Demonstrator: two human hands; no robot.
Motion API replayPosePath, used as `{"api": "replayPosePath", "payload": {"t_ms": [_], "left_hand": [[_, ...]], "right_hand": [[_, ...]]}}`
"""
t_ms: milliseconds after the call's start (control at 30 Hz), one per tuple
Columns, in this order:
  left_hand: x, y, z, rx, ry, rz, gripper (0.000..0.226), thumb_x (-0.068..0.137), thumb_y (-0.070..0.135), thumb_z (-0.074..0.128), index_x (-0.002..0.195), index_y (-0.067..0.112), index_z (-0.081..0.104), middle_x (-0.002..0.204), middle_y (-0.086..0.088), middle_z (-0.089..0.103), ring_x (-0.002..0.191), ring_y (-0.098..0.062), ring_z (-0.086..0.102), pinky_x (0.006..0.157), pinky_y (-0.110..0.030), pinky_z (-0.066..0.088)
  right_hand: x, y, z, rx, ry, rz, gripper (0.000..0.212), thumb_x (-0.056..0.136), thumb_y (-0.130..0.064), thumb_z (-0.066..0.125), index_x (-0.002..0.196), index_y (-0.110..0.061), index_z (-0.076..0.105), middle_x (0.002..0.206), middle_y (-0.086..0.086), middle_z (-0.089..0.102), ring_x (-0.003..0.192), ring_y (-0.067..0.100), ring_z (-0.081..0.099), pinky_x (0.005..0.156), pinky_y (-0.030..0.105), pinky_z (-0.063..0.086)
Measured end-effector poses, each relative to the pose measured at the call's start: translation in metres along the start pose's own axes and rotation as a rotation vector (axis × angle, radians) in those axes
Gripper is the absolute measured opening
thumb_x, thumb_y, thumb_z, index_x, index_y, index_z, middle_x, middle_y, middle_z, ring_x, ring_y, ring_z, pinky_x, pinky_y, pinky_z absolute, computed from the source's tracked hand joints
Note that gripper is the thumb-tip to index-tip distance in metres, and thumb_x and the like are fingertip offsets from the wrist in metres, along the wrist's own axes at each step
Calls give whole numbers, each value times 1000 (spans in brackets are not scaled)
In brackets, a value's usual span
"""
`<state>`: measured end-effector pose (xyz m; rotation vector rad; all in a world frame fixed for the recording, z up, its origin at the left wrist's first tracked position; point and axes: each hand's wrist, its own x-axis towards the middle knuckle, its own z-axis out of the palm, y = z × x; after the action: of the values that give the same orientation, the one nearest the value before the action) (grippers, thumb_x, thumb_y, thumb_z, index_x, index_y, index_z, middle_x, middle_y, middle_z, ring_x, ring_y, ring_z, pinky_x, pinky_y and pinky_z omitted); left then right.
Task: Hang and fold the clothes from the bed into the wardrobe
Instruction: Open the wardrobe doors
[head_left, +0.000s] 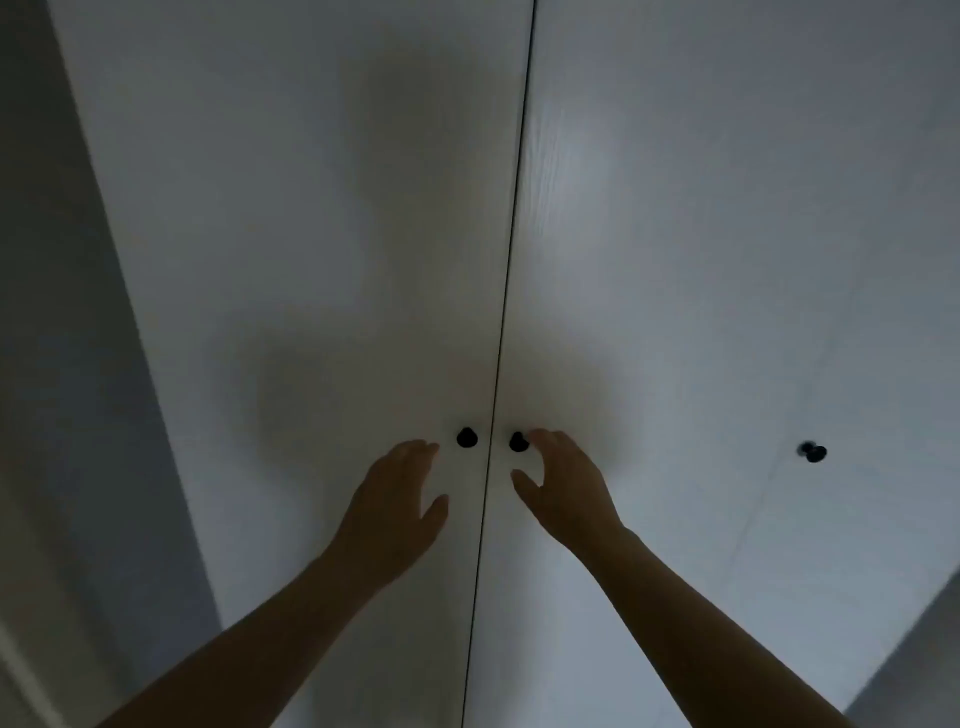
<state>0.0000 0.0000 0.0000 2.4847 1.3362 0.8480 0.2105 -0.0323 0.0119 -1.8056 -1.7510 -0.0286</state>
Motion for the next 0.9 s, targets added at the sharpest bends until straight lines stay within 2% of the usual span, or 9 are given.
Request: {"api": "replayPosePath", "payload": {"t_ms": [233,300,367,600,667,733,767,833,900], "left_hand": [[44,-19,12,154,-36,4,80,96,42,44,151,22,-11,158,3,-21,145,-16,-19,121,-36,3],[50,-25,13,185,-34,-9,82,96,42,43,149,22,-17,156,3,-26,145,-17,-22,120,-41,1],[55,-30,15,189,-34,-18,85,95,43,43,148,23,-21,155,5,-31,144,-16,-24,120,-44,-1],[58,-42,23,157,-19,-14,89,95,42,48,147,23,-22,152,8,-35,143,-16,-26,117,-47,-3],[58,-41,22,126,-15,-1,82,96,40,46,150,22,-12,156,6,-27,145,-17,-20,117,-47,-5],[58,-32,19,-17,35,47,71,97,35,48,152,19,7,160,4,-4,148,-14,-2,120,-44,0],[58,-26,16,-121,73,77,65,97,30,51,151,18,18,158,3,12,146,-12,11,120,-41,8],[58,-7,9,-349,129,123,51,96,23,54,144,18,38,146,6,38,132,0,35,114,-27,28],[59,14,0,-516,127,166,39,96,17,54,134,23,49,134,12,50,115,13,46,101,-10,37]], "right_hand": [[42,12,19,1,-12,-48,38,90,-26,64,124,-11,56,122,3,50,94,17,58,81,20,46],[45,13,23,4,-3,-55,35,89,-25,64,120,-11,57,121,3,47,89,16,57,78,19,46],[45,13,28,29,11,-49,36,88,-23,64,121,-11,56,122,2,47,94,15,57,80,20,47],[21,6,30,109,77,-18,35,86,-20,66,119,-11,58,118,-1,49,96,13,56,80,18,46],[10,6,27,111,103,-26,33,86,-20,66,117,-12,59,115,-3,50,91,9,54,78,17,46],[-3,5,23,120,121,-20,30,85,-19,67,115,-14,60,113,-5,51,88,6,53,79,16,48],[-10,4,21,118,127,-19,30,85,-19,67,114,-15,60,113,-6,51,88,5,53,79,17,50],[-25,2,17,115,144,-7,30,85,-19,67,115,-16,60,112,-8,51,88,5,54,79,18,51],[-37,1,13,116,156,1,30,86,-20,67,114,-17,60,110,-10,51,89,4,55,79,17,51]]}}
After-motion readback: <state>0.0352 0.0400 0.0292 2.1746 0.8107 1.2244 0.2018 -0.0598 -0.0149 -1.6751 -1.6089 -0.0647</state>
